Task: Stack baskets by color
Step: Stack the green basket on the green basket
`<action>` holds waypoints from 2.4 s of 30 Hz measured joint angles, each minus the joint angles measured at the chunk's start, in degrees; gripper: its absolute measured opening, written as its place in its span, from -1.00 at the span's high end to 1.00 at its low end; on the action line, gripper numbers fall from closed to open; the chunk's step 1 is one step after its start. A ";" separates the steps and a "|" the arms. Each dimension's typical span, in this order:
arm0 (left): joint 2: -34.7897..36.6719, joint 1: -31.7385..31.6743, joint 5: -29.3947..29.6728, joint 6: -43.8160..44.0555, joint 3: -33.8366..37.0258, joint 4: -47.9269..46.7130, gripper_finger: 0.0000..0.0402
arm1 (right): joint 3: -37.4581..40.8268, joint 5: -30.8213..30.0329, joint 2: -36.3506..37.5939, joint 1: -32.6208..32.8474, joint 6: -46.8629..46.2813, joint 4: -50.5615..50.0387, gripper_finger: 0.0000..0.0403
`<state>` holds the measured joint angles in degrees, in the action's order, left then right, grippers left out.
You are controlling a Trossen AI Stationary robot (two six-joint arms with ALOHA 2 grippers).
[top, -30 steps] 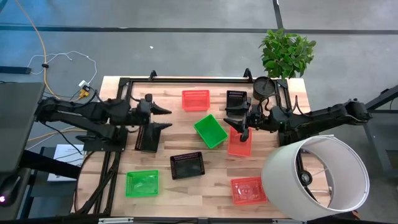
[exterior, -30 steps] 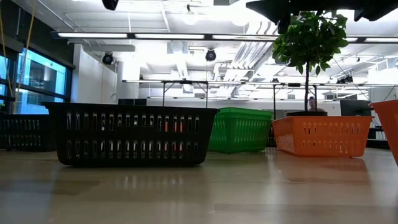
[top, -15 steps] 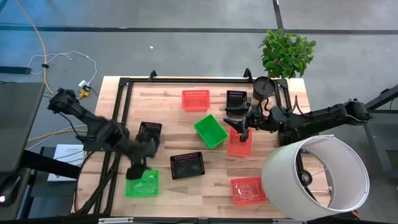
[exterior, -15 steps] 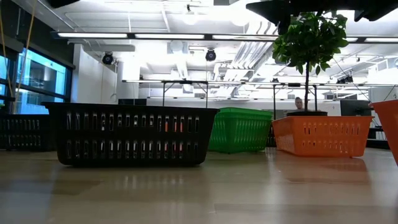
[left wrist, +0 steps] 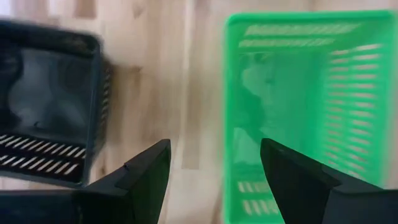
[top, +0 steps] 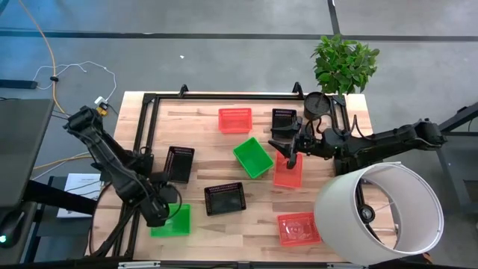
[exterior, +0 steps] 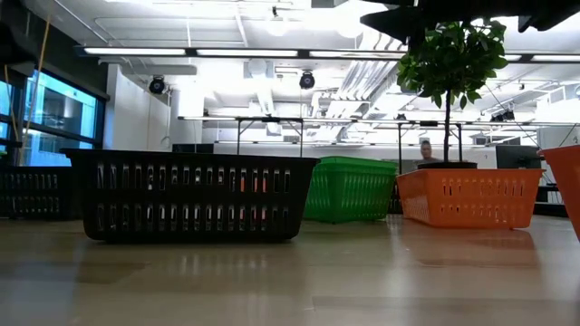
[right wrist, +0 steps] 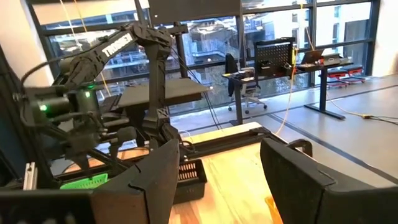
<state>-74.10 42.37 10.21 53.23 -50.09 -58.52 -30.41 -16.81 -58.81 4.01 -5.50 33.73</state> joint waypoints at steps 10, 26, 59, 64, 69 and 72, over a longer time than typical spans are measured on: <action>-0.40 0.08 -5.32 -1.77 7.76 10.41 -0.18 | 0.00 -0.14 0.02 0.00 0.00 -0.15 -0.06; -0.37 -2.97 -6.59 -1.56 10.70 16.10 0.93 | 0.00 -2.33 0.00 0.00 1.52 0.79 -0.06; 27.51 -53.95 -11.46 -40.76 11.91 65.65 1.00 | 0.00 3.77 0.07 0.00 -0.50 11.54 -0.06; 27.01 -56.42 -11.72 -37.12 17.33 76.66 1.00 | 0.00 3.76 0.07 -0.02 -0.50 11.50 -0.06; 27.05 -56.62 -6.31 -35.87 18.53 79.53 1.00 | 0.00 3.75 0.06 0.00 -0.50 11.08 -0.06; 26.99 -56.57 -5.32 -35.84 18.56 80.89 1.00 | 0.00 3.75 0.07 0.00 -1.12 11.08 -0.06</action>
<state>-47.11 -14.20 4.89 17.39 -31.53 22.37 -30.41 -13.06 -58.74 4.01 -6.62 44.82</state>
